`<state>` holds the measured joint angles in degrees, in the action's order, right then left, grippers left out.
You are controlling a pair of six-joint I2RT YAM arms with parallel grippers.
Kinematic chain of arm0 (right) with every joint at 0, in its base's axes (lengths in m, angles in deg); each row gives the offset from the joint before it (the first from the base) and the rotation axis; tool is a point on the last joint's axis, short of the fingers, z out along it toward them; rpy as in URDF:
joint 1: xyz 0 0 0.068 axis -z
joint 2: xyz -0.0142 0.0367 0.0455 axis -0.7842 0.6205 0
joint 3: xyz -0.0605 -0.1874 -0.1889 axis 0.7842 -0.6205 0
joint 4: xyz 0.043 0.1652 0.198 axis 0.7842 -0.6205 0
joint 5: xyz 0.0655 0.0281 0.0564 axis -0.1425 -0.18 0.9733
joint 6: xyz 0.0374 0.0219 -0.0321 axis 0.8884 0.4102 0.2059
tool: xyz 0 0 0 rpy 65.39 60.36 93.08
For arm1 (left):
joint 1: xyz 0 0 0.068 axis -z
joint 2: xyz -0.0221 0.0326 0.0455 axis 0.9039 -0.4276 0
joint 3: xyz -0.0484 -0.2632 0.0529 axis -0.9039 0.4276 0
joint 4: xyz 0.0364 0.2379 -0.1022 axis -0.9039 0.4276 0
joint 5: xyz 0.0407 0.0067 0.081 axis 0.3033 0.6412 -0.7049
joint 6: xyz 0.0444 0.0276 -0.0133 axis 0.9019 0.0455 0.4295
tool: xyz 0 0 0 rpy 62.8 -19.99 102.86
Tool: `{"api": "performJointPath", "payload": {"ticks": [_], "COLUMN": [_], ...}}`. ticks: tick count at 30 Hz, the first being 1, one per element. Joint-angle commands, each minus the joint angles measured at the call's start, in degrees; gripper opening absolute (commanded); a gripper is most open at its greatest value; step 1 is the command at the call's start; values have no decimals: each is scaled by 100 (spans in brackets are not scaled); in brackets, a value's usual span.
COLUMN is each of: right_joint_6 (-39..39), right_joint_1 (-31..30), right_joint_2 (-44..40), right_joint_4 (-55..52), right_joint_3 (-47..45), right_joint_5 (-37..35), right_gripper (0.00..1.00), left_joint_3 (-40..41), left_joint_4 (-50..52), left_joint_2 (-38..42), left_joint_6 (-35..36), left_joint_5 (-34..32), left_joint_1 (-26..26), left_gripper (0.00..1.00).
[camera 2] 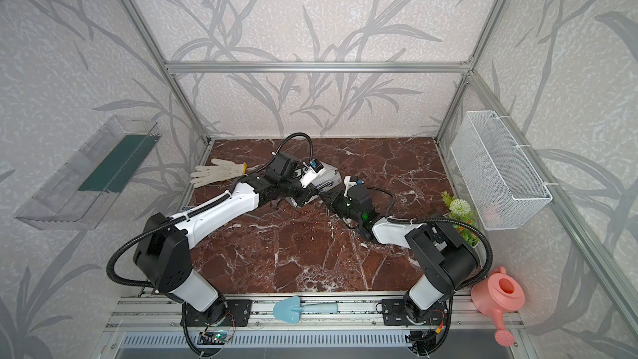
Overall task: Open the poker set cases
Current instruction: Open the fastener on the poker set case.
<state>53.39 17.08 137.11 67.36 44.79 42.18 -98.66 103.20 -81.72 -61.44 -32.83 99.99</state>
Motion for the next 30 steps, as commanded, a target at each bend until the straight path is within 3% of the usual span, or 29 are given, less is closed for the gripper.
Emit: {"api": "performJointPath", "payload": {"ticks": [1, 22, 30], "right_joint_6": [-174, -636, -1150], "right_joint_1": [6, 142, 436], "right_joint_2": [-361, -936, -1954], "right_joint_4": [473, -675, -1962], "right_joint_3": [73, 134, -511], "right_joint_5": [-10, 61, 153], "right_gripper": [13, 13, 28], "left_joint_3": [-49, -47, 1], "left_joint_4": [-435, -447, -443], "left_joint_2": [-37, -125, -47], "left_joint_6": [-7, 7, 45], "left_joint_5": [678, 649, 577], "left_joint_1": [229, 275, 268], "left_gripper": [0, 0, 0]}}
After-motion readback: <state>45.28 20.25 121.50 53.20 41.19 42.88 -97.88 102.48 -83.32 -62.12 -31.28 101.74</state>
